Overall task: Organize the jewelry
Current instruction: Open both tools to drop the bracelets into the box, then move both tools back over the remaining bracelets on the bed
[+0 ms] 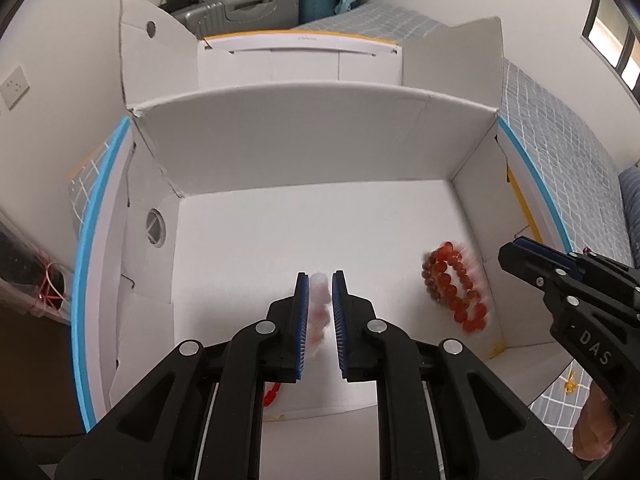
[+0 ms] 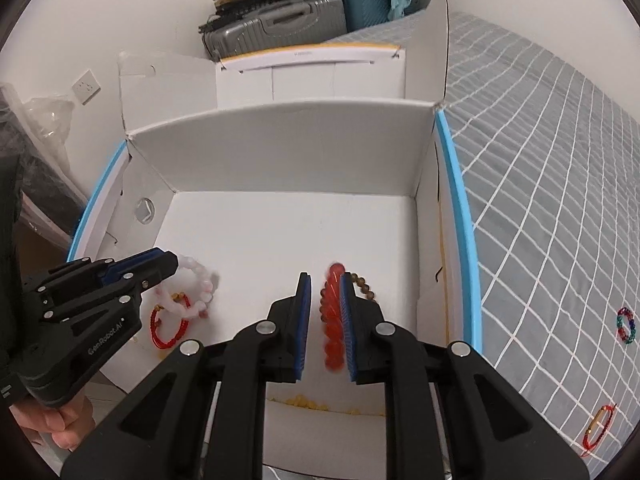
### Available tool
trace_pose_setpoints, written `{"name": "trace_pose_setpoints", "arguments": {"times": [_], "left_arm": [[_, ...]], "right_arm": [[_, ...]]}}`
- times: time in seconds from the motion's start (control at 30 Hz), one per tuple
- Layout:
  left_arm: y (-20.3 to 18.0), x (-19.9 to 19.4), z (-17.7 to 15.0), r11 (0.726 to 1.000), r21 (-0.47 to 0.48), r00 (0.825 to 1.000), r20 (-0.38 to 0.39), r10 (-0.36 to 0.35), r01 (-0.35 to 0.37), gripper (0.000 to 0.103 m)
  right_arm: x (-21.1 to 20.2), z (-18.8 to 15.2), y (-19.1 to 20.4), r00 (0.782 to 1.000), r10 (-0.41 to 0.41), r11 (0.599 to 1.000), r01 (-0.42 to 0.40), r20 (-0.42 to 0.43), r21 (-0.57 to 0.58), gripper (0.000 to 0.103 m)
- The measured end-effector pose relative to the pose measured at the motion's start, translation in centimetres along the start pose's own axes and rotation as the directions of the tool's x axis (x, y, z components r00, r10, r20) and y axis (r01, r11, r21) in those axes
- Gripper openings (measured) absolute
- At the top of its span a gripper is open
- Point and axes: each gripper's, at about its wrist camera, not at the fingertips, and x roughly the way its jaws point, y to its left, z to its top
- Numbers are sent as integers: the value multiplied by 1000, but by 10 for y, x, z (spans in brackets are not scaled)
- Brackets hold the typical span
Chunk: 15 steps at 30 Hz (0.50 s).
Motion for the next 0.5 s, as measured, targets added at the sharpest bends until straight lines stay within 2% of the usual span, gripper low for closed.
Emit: {"name": "trace_pose_setpoints", "arguments": {"times": [0.03,0.1,0.17,0.23,0.3,0.43,0.5], "left_arm": [[0,-2,0,1000,0,1000,6,6,-6,16],[0,-7,0,1000,-5,1000,23,2,-2,40],[-1,-14,0,1000,-7,999,49,6,-6,49],[0,-19,0,1000,-11,998,66,7,-7,55],[-1,-25,1,1000,-10,997,82,1,0,69],[-4,-38,1,1000,-10,993,122,6,-5,76],[-7,-45,1,1000,-4,990,139,3,-2,84]], "right_arm": [[-2,0,1,1000,-1,1000,1,5,-5,15],[-6,1,3,1000,-10,1000,10,20,-15,26],[-14,0,4,999,-24,999,26,48,-24,43],[-21,0,4,997,-31,999,33,73,-27,47],[-31,-1,4,993,-43,998,47,107,-36,52],[-53,-6,1,982,-68,996,77,174,-45,69],[-66,-10,-3,974,-84,994,96,209,-48,77]]}}
